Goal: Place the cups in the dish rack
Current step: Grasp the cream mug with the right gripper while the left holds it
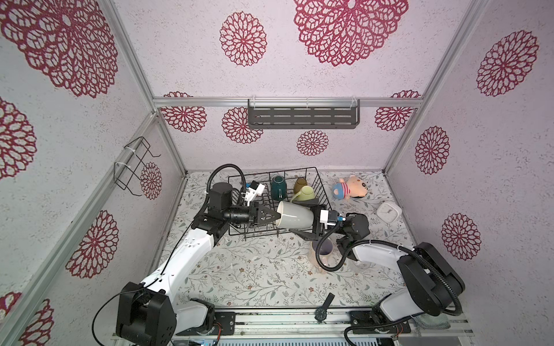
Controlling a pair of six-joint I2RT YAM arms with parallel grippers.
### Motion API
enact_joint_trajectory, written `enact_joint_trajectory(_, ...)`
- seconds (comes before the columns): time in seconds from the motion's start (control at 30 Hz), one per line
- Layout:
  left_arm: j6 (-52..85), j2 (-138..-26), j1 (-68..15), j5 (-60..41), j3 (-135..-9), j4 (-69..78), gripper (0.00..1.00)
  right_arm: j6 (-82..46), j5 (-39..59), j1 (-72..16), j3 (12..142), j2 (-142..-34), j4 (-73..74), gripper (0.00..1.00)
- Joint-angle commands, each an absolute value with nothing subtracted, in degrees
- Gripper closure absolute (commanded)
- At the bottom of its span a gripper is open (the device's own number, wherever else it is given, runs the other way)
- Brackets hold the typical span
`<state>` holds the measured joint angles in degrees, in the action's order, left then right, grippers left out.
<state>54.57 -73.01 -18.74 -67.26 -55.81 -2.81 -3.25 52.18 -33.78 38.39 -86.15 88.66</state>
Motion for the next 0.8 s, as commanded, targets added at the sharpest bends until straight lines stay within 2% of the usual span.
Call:
enact_joint_trajectory(0.0,55.07,-72.77,-19.85,-70.03,-55.99,1.76,1.00,-5.75,51.55,-34.34,40.14,-86.04,92.46,0.12)
enact_joint_trajectory(0.13,55.24,-73.28,-19.93,-70.28,-56.46,1.87,1.00,-7.03,52.98,-34.62,41.05,-86.02,91.10,0.22)
enact_joint_trajectory(0.27,54.19,-73.13,-19.63,-70.60,-56.29,1.23,0.93,-8.89,54.82,-34.50,42.56,-87.81,91.19,0.34)
enact_joint_trajectory(0.33,54.12,-73.21,-19.18,-69.90,-56.25,1.22,0.81,-10.60,54.14,-34.54,42.98,-88.40,91.36,0.35)
enact_joint_trajectory(0.4,53.92,-73.33,-18.31,-69.68,-56.03,0.95,0.75,-11.44,54.04,-34.28,43.77,-88.66,88.95,0.35)
enact_joint_trajectory(0.43,53.28,-73.10,-17.49,-68.83,-55.91,0.20,0.70,-11.36,53.97,-34.19,44.30,-88.60,86.75,0.35)
enact_joint_trajectory(0.5,51.86,-71.52,-14.17,-64.97,-54.95,-1.73,0.62,-10.00,53.07,-33.88,45.89,-87.80,79.29,0.37)
enact_joint_trajectory(0.63,48.59,-67.04,-7.49,-56.25,-53.26,-6.36,0.58,1.12,48.62,-33.55,48.64,-83.69,55.27,0.39)
enact_joint_trajectory(0.77,41.59,-61.84,-4.02,-39.61,-53.61,-16.70,0.54,10.90,40.42,-33.40,53.24,-81.20,30.74,0.41)
